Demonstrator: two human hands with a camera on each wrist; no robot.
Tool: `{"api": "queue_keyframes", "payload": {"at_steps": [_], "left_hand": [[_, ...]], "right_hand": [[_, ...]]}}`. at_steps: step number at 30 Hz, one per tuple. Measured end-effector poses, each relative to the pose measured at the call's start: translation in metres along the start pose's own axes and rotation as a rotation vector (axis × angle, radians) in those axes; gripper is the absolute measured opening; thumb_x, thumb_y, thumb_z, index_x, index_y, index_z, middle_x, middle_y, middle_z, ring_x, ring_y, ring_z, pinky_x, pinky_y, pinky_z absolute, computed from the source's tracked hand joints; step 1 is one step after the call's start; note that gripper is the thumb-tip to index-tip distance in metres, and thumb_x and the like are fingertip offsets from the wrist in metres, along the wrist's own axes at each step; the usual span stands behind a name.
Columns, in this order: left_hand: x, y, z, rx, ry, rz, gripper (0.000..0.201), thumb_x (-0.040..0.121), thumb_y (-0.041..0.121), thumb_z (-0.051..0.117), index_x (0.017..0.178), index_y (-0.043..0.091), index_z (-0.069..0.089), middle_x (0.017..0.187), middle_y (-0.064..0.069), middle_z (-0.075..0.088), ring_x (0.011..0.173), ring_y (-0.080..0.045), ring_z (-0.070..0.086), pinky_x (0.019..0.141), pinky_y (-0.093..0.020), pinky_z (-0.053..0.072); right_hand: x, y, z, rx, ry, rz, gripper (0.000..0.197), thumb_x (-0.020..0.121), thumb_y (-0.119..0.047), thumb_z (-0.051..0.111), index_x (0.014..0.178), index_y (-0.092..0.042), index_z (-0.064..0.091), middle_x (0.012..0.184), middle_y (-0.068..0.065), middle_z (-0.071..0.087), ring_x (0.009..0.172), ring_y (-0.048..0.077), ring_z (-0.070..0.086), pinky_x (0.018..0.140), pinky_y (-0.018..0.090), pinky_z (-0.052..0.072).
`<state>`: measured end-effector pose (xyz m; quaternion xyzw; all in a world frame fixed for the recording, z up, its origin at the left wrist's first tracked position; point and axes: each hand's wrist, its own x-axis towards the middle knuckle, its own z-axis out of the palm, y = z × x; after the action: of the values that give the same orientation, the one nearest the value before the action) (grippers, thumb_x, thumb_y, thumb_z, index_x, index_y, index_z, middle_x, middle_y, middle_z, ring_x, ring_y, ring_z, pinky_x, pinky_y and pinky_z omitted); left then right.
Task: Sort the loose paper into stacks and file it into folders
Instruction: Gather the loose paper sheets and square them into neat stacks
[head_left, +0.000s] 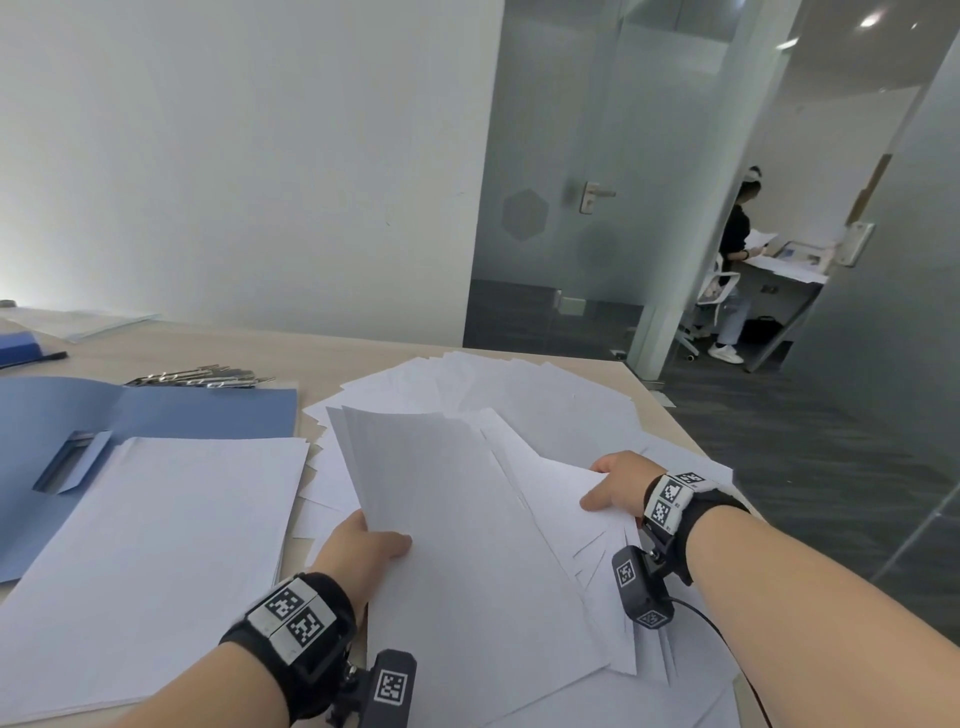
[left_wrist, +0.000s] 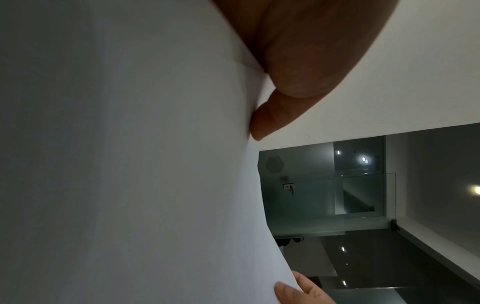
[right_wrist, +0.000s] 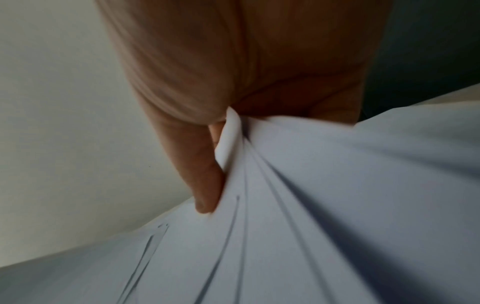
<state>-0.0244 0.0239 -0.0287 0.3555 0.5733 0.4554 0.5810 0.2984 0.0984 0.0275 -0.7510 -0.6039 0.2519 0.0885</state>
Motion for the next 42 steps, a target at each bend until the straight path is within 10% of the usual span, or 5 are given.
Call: {"api": "queue_keyframes", "payload": {"at_steps": [10, 16, 19, 31, 42], "left_hand": [[0.005, -0.002, -0.006, -0.060, 0.041, -0.011, 0.025, 0.087, -0.007, 0.059, 0.110, 0.003, 0.062, 0.099, -0.026, 0.073, 0.090, -0.049, 0.071, 0.086, -0.068, 0.054], [0.003, -0.002, -0.002, -0.004, 0.022, -0.001, 0.024, 0.088, -0.006, 0.060, 0.108, 0.006, 0.064, 0.097, -0.025, 0.074, 0.088, -0.048, 0.072, 0.087, -0.066, 0.055], [0.000, -0.001, -0.002, -0.015, 0.006, -0.005, 0.028, 0.082, -0.006, 0.064, 0.109, 0.004, 0.064, 0.098, -0.027, 0.074, 0.089, -0.049, 0.071, 0.086, -0.068, 0.054], [0.000, -0.005, -0.008, -0.014, -0.009, -0.002, 0.027, 0.088, -0.010, 0.057, 0.110, 0.004, 0.063, 0.099, -0.027, 0.073, 0.092, -0.051, 0.070, 0.087, -0.065, 0.055], [0.002, -0.007, -0.010, 0.026, 0.010, -0.015, 0.029, 0.084, -0.007, 0.062, 0.110, 0.006, 0.063, 0.098, -0.026, 0.074, 0.088, -0.051, 0.071, 0.083, -0.069, 0.054]], "right_hand": [[-0.016, 0.049, -0.032, 0.013, -0.102, 0.169, 0.030, 0.082, -0.017, 0.079, 0.109, -0.006, 0.070, 0.104, 0.015, 0.074, 0.097, 0.039, 0.071, 0.086, 0.045, 0.060], [-0.035, 0.053, -0.024, 0.089, -0.159, 0.327, 0.057, 0.080, -0.062, 0.073, 0.102, -0.011, 0.062, 0.091, 0.007, 0.065, 0.069, 0.025, 0.066, 0.054, 0.024, 0.048], [-0.019, 0.049, -0.008, -0.137, -0.136, 0.256, 0.116, 0.046, -0.094, 0.065, 0.125, -0.009, 0.061, 0.117, 0.006, 0.068, 0.097, 0.024, 0.067, 0.081, 0.030, 0.053], [-0.027, 0.069, -0.022, 0.215, -0.167, 0.231, 0.026, 0.089, -0.005, 0.065, 0.114, -0.001, 0.059, 0.112, 0.024, 0.065, 0.108, 0.043, 0.064, 0.086, 0.039, 0.051], [-0.050, 0.050, 0.000, 0.180, -0.297, 0.188, 0.037, 0.094, -0.031, 0.068, 0.117, -0.002, 0.066, 0.088, 0.010, 0.071, 0.065, 0.022, 0.067, 0.052, 0.023, 0.051]]}}
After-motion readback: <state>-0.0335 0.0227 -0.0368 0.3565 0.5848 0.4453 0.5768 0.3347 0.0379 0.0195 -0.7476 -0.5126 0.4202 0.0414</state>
